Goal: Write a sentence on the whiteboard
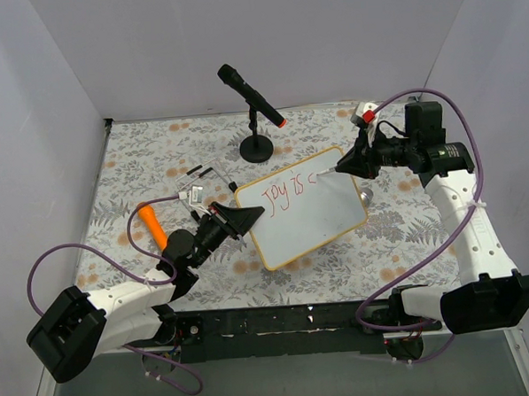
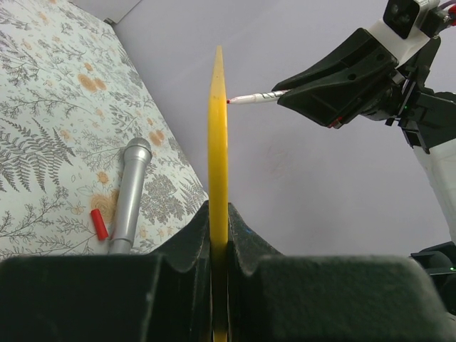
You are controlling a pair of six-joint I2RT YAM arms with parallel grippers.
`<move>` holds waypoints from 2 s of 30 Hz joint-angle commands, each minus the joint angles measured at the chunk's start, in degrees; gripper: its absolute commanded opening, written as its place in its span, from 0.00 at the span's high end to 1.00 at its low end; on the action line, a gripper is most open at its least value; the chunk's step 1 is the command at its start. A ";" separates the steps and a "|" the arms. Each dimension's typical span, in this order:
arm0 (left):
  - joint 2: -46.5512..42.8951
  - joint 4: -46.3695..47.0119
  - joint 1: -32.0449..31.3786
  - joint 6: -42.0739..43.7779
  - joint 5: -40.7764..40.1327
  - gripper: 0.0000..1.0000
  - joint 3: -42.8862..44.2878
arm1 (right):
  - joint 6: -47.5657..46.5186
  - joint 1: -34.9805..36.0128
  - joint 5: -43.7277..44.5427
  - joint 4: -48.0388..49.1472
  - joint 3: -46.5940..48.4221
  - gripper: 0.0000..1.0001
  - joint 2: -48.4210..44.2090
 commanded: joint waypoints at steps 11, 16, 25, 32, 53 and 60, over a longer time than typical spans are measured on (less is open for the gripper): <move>-0.79 8.83 0.18 -1.63 0.88 1.00 0.57 | 2.57 -0.02 0.40 4.22 1.08 0.99 1.75; -1.15 8.74 0.18 -1.55 0.79 1.00 0.31 | 3.89 -0.28 1.99 5.81 0.91 0.99 1.75; -1.67 8.48 0.18 -1.46 0.09 1.00 0.04 | 3.10 -1.16 3.04 4.58 -1.11 0.99 0.43; -1.85 8.48 0.18 -1.46 -0.26 1.00 -0.05 | 0.29 -1.34 3.39 1.42 -2.08 0.99 -0.36; -0.88 9.54 0.26 -1.72 0.27 1.00 -0.13 | 3.27 -0.19 -2.14 2.91 1.78 0.99 3.41; -0.97 9.45 0.26 -1.64 0.00 1.00 -0.57 | 4.50 -0.37 -2.40 4.40 2.84 0.99 3.59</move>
